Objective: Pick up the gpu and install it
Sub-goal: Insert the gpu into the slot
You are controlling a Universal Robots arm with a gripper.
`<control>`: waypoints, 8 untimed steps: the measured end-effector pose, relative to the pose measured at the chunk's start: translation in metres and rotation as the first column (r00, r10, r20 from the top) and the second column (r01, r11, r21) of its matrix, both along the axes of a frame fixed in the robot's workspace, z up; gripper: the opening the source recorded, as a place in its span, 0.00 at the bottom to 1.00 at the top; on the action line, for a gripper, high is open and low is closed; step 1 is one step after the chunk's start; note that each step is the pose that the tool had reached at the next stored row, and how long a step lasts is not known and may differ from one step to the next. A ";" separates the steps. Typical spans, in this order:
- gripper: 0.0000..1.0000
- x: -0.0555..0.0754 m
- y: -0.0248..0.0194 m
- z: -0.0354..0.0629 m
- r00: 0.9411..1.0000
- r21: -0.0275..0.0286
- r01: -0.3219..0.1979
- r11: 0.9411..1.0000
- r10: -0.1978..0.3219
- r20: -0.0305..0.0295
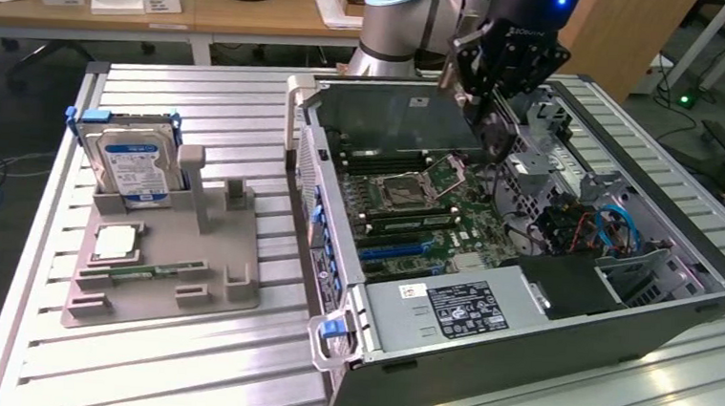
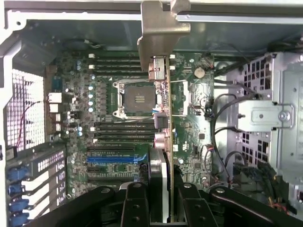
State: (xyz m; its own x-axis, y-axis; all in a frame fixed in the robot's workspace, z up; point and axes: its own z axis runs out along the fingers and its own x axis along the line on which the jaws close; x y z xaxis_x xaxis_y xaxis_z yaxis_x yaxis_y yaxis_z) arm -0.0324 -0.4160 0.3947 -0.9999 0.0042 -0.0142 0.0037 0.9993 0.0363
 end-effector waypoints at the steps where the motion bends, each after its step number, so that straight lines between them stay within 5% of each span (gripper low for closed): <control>1: 0.28 0.000 0.0000 0.0000 1.000 0.000 -0.014 1.000 0.014 0.000; 8: 0.28 0.000 -0.0002 0.0000 0.994 0.000 -0.106 0.994 0.106 0.000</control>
